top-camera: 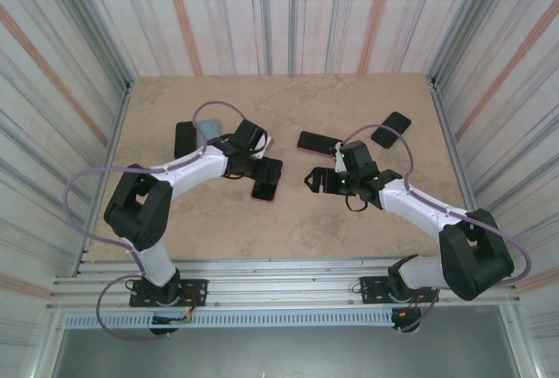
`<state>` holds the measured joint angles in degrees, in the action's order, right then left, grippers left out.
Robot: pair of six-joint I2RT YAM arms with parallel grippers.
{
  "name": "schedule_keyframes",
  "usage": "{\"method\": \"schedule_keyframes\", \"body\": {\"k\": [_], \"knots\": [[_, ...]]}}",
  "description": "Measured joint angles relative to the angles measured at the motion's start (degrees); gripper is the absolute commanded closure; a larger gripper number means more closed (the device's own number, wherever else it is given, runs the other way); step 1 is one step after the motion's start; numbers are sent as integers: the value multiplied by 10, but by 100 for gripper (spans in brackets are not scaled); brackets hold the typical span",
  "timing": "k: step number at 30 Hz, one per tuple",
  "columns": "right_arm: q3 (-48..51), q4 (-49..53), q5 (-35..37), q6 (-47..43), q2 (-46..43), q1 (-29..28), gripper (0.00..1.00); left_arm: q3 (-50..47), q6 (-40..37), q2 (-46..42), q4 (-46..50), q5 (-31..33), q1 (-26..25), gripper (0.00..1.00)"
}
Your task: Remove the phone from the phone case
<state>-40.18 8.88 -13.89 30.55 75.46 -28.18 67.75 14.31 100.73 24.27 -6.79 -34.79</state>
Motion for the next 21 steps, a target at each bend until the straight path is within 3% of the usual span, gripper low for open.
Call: {"method": "schedule_keyframes", "body": {"k": [21], "knots": [[27,-42,-16,0,2,6,1,38,7,90,21,95,-38,7]]}}
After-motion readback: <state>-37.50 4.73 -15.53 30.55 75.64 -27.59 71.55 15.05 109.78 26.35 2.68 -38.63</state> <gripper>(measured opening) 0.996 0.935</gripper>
